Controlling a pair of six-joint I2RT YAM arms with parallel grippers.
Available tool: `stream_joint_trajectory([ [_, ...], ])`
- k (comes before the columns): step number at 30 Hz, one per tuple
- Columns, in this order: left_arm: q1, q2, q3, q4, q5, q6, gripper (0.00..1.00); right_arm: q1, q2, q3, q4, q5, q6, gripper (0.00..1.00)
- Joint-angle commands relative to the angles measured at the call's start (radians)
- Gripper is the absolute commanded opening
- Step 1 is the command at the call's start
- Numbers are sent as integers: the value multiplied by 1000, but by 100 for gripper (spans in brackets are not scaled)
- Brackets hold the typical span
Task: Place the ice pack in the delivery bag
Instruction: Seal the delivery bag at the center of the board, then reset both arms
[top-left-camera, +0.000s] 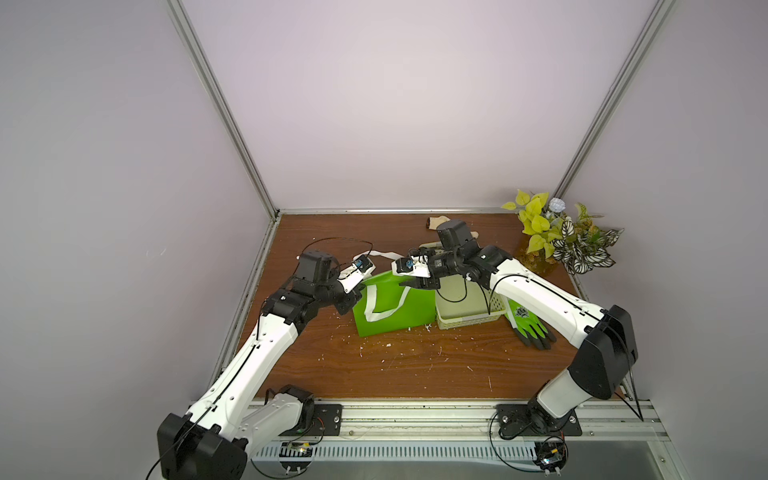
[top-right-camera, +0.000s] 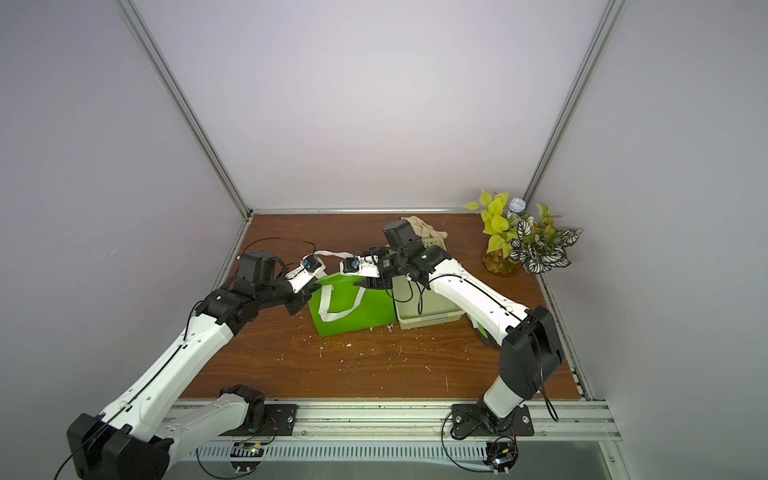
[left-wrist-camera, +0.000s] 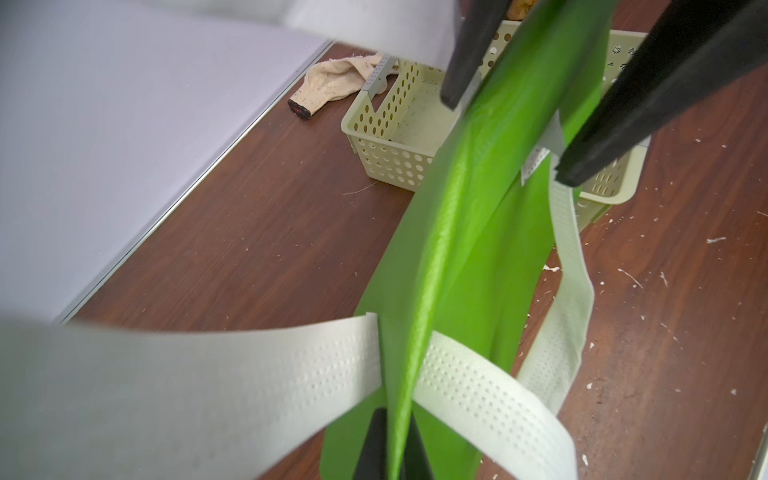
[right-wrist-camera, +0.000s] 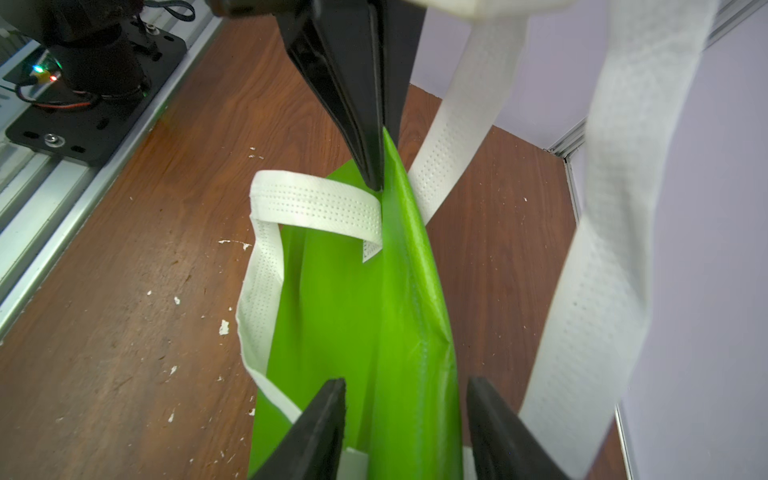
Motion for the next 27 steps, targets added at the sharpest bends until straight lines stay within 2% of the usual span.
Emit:
stream_joint_trajectory([
  [1,9,-20,-5,48,46,11,0,-4,-10,37,-26,5,-10,54],
  [3,9,-19,-5,49,41,14,0,-5,-6,39,-23,2,-14,54],
  [5,9,-20,-7,53,39,15,0,-5,11,46,-41,5,-20,50],
  [14,9,-45,-31,112,40,-11,0,-6,23,25,-54,13,-20,2],
  [15,9,-45,-32,114,39,-14,0,-7,14,22,-50,20,-24,0],
  [19,9,-50,-31,121,32,-25,0,-24,-3,17,-57,35,-30,0],
  [20,8,-51,-30,122,27,-29,4,-30,-6,14,-59,34,-28,0],
  [21,8,-52,-31,122,26,-35,17,-35,-11,14,-58,33,-23,0],
  [22,9,-55,-31,120,24,-44,32,-38,-18,14,-57,28,-19,7],
  [23,9,-58,-33,119,23,-52,42,-38,-24,14,-57,28,-15,21],
  [25,9,-63,-30,107,28,-67,53,-39,-42,11,-61,22,-9,40],
  [27,9,-70,-24,95,28,-82,60,-40,-60,6,-54,33,11,52],
])
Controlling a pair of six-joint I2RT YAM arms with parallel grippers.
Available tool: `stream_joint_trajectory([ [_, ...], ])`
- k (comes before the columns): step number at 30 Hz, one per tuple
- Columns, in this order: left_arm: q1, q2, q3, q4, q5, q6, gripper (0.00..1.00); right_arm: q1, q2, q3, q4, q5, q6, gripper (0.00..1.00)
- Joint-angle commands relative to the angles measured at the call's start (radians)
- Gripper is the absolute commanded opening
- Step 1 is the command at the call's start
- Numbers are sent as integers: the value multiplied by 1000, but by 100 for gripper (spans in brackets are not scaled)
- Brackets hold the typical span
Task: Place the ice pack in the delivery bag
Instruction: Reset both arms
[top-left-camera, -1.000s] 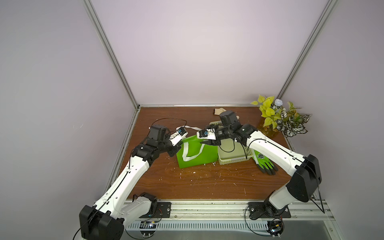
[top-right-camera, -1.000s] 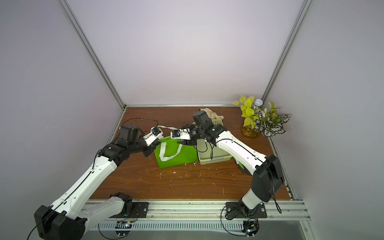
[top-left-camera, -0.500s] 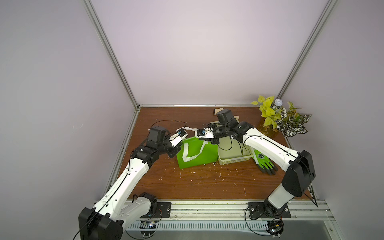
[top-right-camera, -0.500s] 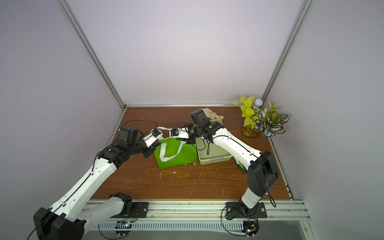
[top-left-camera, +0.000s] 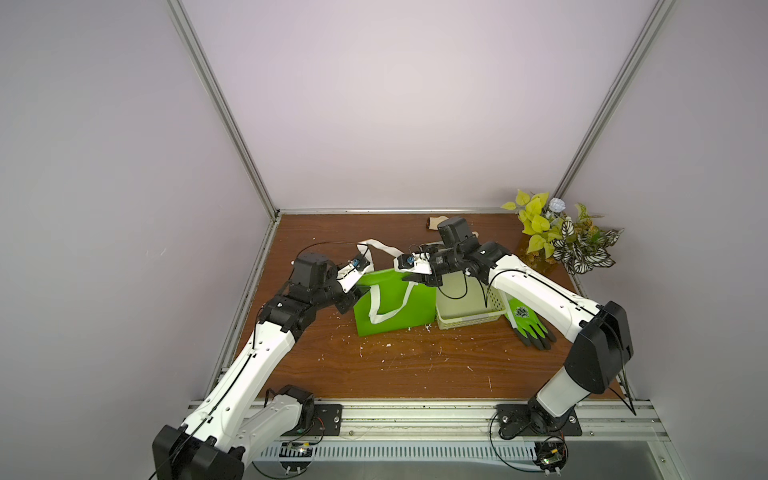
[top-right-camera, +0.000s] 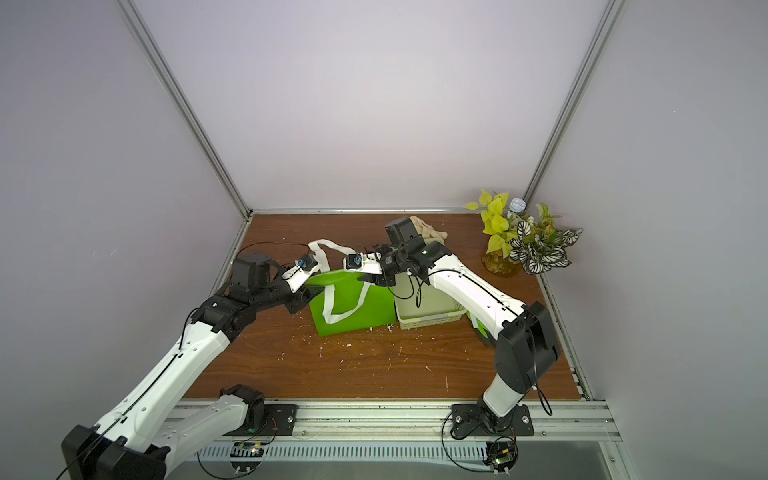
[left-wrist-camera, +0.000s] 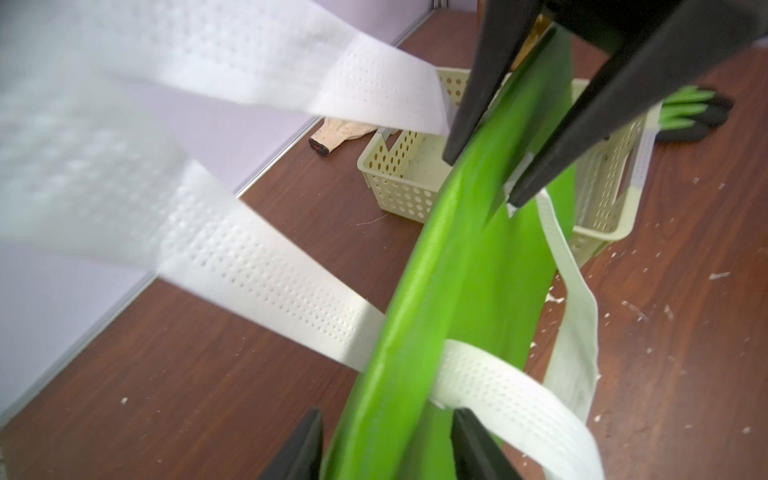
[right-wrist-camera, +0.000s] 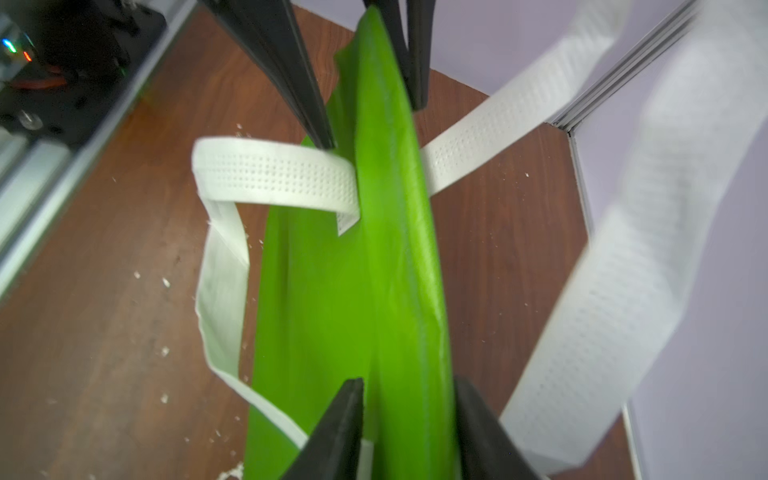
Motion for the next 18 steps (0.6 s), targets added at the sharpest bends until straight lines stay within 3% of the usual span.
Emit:
stream_joint_trajectory([
  [1,9,-24,15,-3,16,-36,62,-5,-80,-7,-11,14,43,58],
  [7,9,-105,26,5,-11,-117,84,-17,-192,-64,41,27,125,84],
  [11,9,-147,69,17,-111,-214,98,-59,-270,-96,74,46,215,93],
  [14,8,-149,126,6,-201,-290,99,-98,-349,-135,122,89,315,99],
  [18,9,-175,170,52,-338,-417,99,-125,-464,-201,147,281,444,99],
])
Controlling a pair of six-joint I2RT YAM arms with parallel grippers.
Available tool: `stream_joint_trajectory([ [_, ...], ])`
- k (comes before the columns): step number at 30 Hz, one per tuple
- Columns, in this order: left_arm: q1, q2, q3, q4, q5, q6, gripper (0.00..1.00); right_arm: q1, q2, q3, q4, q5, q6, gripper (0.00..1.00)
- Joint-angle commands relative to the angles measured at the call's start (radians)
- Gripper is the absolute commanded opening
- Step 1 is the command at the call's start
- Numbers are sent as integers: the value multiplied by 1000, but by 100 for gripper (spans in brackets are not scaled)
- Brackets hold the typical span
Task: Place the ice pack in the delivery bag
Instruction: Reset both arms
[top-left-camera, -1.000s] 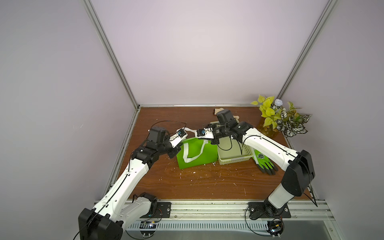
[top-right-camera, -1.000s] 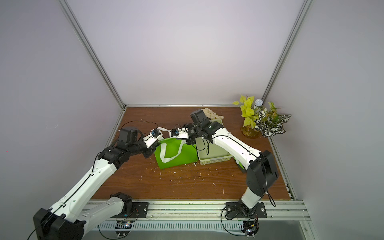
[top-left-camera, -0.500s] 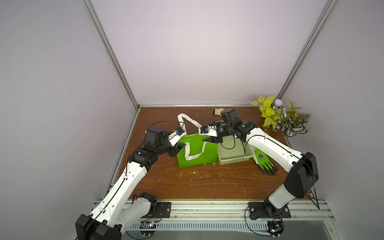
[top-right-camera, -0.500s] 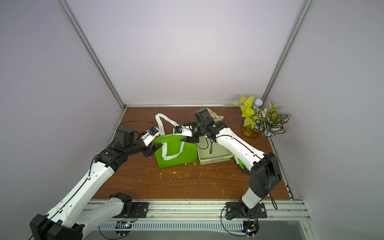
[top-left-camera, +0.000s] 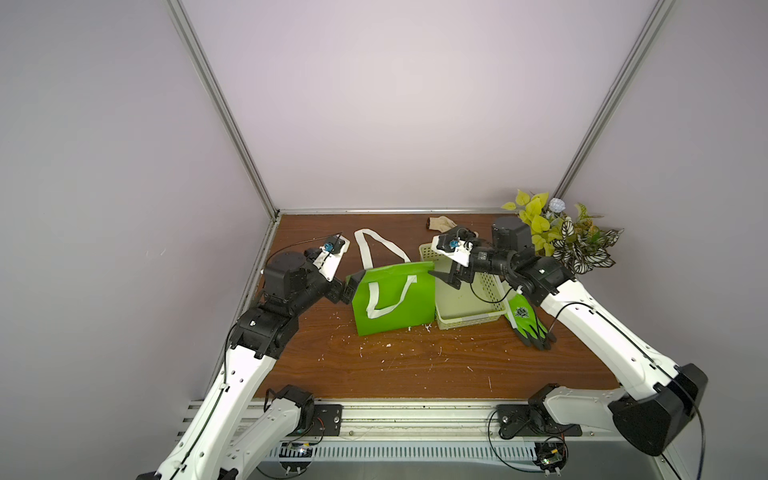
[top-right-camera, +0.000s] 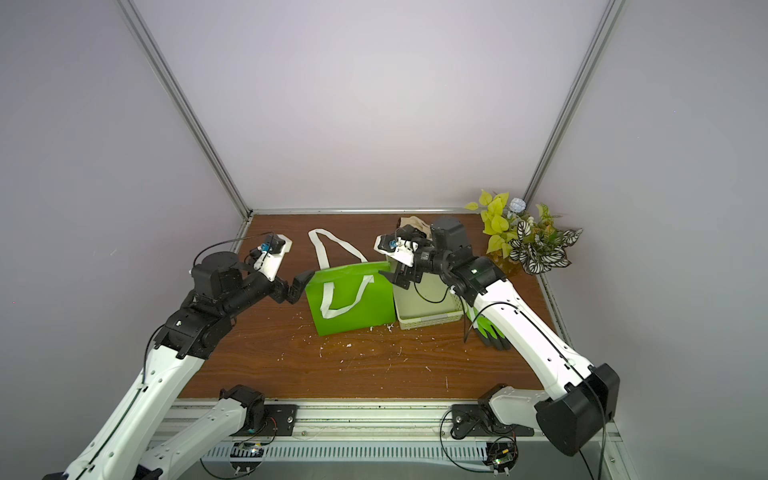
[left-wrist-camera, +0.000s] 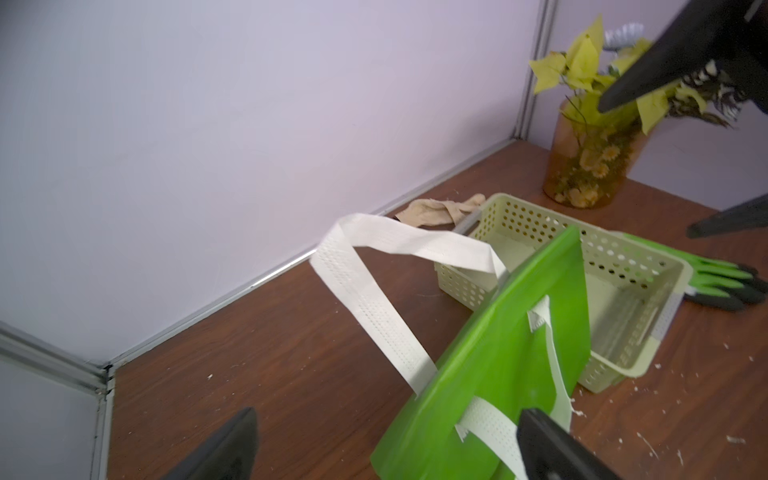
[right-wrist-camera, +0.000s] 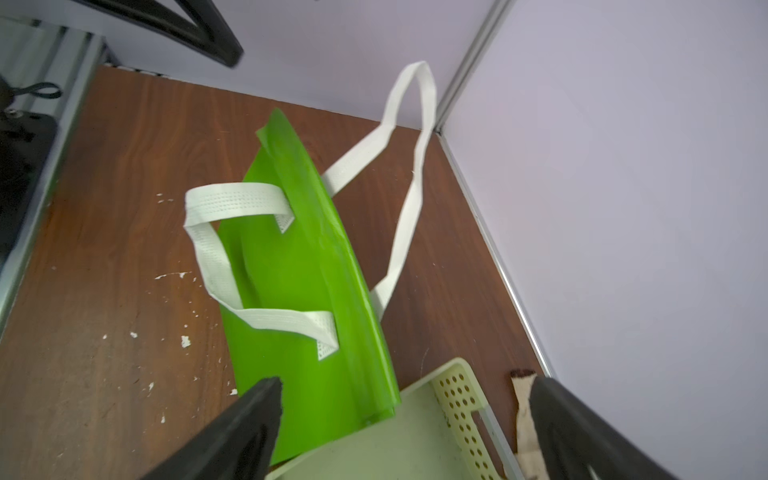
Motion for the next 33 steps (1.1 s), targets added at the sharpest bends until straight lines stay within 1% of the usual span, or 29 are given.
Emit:
stream_joint_trajectory([
  [1,9,-43,28,62,-178,-161,99,-19,-102,-39,48,198,171,99],
  [3,9,-79,7,106,-304,-227,99,-55,-169,-88,52,290,241,99],
  [7,11,-143,-93,182,-549,-286,99,-182,-303,-216,63,378,371,99],
  [10,15,-141,-162,216,-624,-313,99,-250,-365,-331,85,420,429,99],
  [12,33,-125,-206,240,-658,-331,99,-294,-392,-408,116,439,467,99],
  [13,56,-122,-230,253,-668,-352,99,-319,-406,-460,144,451,494,99],
  [14,101,-121,-254,268,-645,-370,99,-342,-418,-501,174,457,518,99],
  [18,340,-133,-369,344,-463,-461,99,-424,-452,-670,305,496,593,99],
  [20,401,-122,-405,356,-445,-473,99,-452,-452,-722,349,532,602,99],
  [25,412,-107,-496,415,-551,-474,99,-518,-429,-827,541,609,618,99],
  [29,411,-113,-615,574,-639,-479,99,-540,-331,-913,813,591,628,99],
  [31,411,-96,-661,642,-659,-478,99,-542,-274,-959,948,580,628,99],
  [33,410,-68,-690,685,-670,-485,99,-541,-216,-1023,1123,554,634,99],
])
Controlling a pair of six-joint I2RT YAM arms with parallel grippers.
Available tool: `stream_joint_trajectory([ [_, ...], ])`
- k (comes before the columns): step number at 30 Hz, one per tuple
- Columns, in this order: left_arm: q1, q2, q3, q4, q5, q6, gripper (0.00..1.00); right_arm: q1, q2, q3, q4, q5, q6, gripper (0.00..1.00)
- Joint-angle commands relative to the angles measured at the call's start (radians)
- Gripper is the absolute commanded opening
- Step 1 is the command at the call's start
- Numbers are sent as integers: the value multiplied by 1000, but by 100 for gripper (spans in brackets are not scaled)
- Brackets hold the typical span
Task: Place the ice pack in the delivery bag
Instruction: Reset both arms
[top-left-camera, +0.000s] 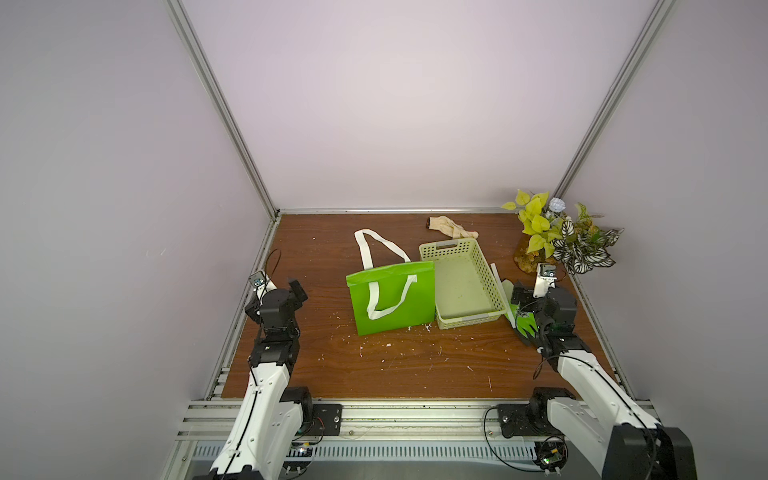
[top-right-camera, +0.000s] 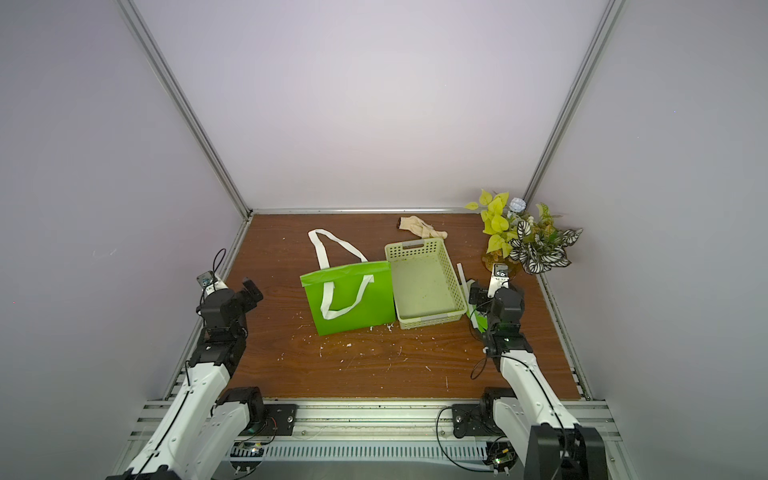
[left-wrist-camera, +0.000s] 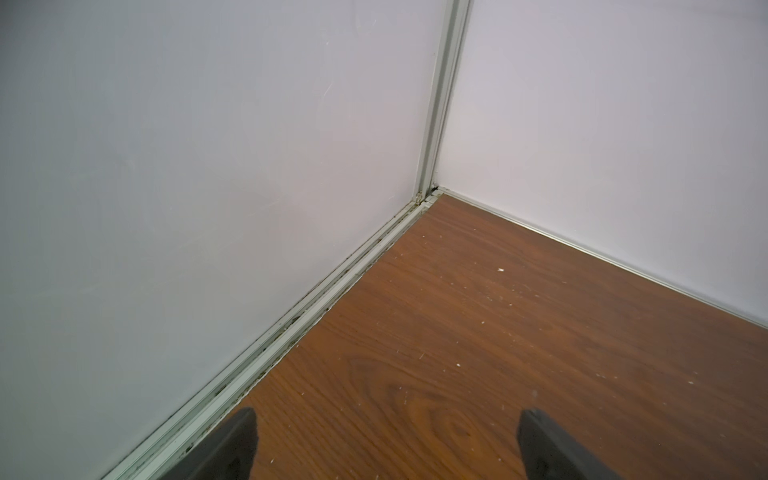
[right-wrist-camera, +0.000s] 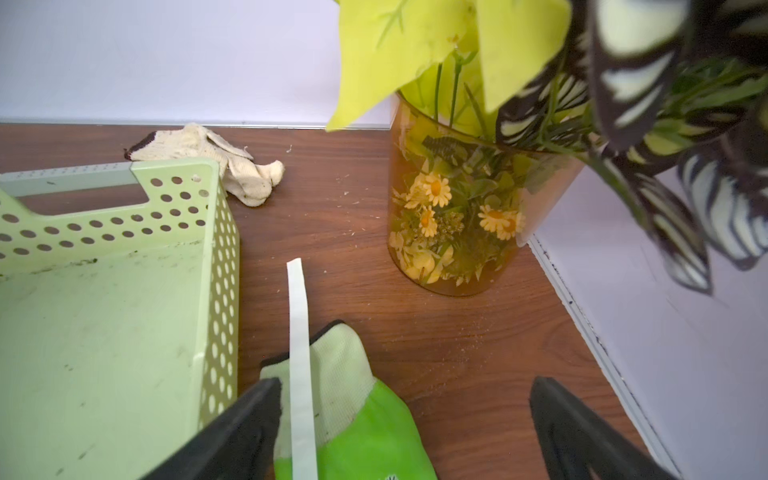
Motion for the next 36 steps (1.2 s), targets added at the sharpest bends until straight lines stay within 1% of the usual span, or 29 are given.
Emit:
stream_joint_trajectory([
  [1,11,35,-36,166,-45,-3,99,0,80,-79,404,-23,36,99],
  [3,9,64,-65,241,-21,-9,99,0,155,-115,539,-52,39,99],
  [6,0,106,-115,383,23,2,99,0,254,-133,666,-117,9,99],
  [9,-47,169,-144,509,26,48,99,2,351,-138,753,-153,15,99],
  [12,-102,257,-165,633,10,116,99,3,481,-181,966,-200,8,99],
  [15,-107,334,-184,737,42,125,99,10,596,-180,1092,-240,-4,100],
  [17,-107,386,-188,793,65,137,99,10,554,-135,931,-238,-13,100],
  [19,-108,439,-193,853,84,151,99,10,560,-91,858,-212,-4,100],
  [20,-109,471,-195,889,92,165,99,9,575,-69,838,-192,9,99],
  [23,-113,557,-198,975,117,208,99,12,574,-71,845,-184,8,100],
  [25,-116,581,-190,997,148,245,99,16,573,-69,839,-176,7,100],
  [27,-117,600,-190,1026,155,267,99,21,573,-68,840,-166,2,100],
  [30,-117,701,-234,1208,195,293,99,25,573,-68,839,-159,0,99],
  [31,-117,760,-245,1280,216,299,99,26,575,-68,840,-159,1,99],
  [32,-120,822,-253,1394,234,320,100,26,573,-69,840,-158,1,99],
  [33,-120,828,-251,1398,239,325,100,27,575,-68,839,-157,0,100],
  [35,-120,774,-212,1225,233,310,100,26,573,-69,839,-157,0,100],
  [36,-119,790,-192,1219,214,305,100,26,575,-69,841,-155,-1,100],
])
